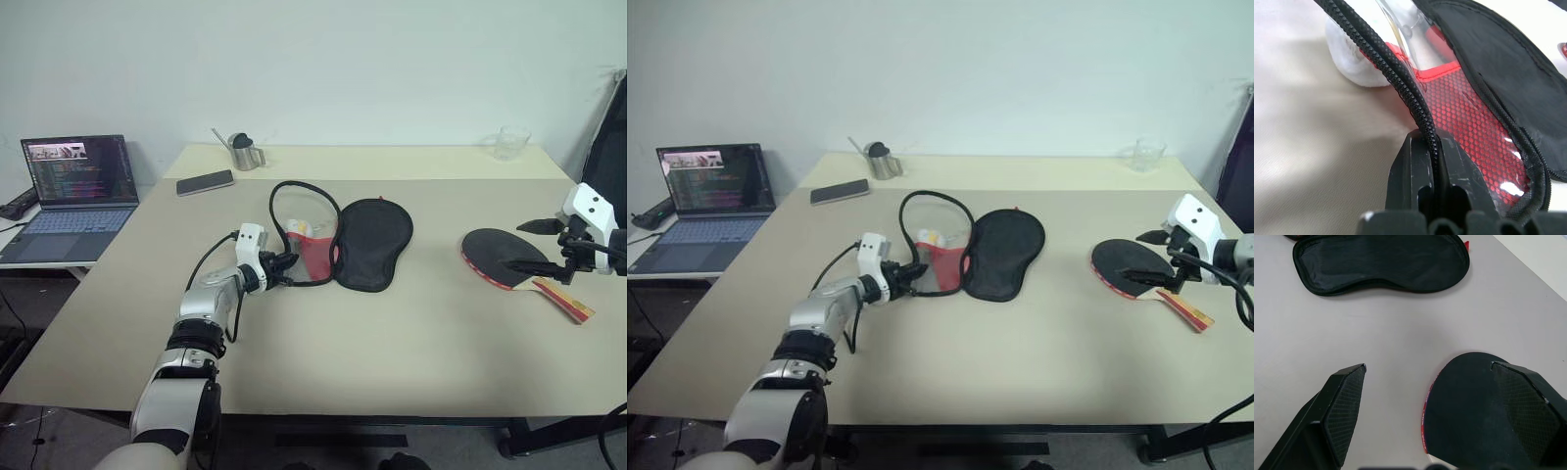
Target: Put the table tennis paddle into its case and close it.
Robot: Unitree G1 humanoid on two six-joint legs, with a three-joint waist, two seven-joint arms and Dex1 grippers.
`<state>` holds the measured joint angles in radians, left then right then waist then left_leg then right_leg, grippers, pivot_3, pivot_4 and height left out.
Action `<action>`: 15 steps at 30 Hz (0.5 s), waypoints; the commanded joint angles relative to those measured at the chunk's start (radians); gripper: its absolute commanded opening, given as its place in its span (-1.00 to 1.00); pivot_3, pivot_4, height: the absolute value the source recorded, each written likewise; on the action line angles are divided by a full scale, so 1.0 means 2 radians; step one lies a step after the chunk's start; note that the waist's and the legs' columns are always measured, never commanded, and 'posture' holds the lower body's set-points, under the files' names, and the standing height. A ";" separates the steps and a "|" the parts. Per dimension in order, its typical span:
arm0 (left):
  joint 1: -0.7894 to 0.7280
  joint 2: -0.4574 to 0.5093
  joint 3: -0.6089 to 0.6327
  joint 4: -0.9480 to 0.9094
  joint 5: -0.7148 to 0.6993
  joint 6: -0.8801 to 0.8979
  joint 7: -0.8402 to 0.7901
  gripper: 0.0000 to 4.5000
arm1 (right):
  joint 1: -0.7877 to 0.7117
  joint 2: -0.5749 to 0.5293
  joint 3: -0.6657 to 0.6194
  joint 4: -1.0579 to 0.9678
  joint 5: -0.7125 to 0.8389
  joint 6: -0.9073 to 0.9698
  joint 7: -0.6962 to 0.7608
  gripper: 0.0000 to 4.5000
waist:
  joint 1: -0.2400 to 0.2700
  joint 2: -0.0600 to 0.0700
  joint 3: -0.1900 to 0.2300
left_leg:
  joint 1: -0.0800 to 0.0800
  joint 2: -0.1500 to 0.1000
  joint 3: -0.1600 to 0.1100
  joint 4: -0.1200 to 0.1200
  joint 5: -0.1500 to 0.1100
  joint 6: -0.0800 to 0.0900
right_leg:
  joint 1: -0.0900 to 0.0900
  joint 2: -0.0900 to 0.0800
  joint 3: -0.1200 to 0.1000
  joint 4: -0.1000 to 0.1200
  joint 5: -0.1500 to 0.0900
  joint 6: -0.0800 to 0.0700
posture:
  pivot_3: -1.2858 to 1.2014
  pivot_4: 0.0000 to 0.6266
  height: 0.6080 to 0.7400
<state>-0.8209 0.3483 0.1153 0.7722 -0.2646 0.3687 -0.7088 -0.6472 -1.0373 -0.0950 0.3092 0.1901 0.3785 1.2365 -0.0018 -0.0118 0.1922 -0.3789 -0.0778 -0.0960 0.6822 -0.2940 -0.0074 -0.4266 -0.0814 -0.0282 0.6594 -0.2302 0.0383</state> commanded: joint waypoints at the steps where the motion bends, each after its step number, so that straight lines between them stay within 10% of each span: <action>1: -0.007 0.003 0.001 -0.011 0.001 0.003 -0.001 -0.99 | -0.002 -0.001 -0.010 -0.019 0.011 -0.003 -0.003 1.00 | 0.000 0.000 0.000 | 0.000 0.000 0.000 0.000 0.000 0.000 | 0.000 0.000 0.000 0.000 0.000 0.000 | 0.03 -0.52 1.00; 4: 0.000 0.005 0.003 -0.025 -0.002 0.011 -0.001 -0.99 | -0.002 -0.001 -0.009 -0.019 0.011 -0.003 -0.002 1.00 | 0.000 0.000 0.000 | 0.000 0.000 0.000 0.000 0.000 0.000 | 0.000 0.000 0.000 0.000 0.000 0.000 | 0.03 -0.52 1.00; 15: 0.034 0.039 0.007 -0.100 0.002 0.040 0.002 0.74 | -0.005 0.003 -0.003 -0.015 0.004 0.009 -0.007 1.00 | -0.001 0.000 0.000 | 0.000 0.000 0.000 0.000 0.000 0.000 | 0.000 0.000 0.000 0.000 0.000 0.000 | 0.03 -0.52 1.00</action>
<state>-0.7522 0.3895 0.1159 0.6303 -0.2634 0.4525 -0.7083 -0.6457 -1.0168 -0.0931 0.3081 0.1885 0.3834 1.2339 -0.0031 -0.0118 0.1922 -0.3788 -0.0775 -0.0960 0.6821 -0.2940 -0.0074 -0.4267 -0.0811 -0.0274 0.6595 -0.2302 0.0383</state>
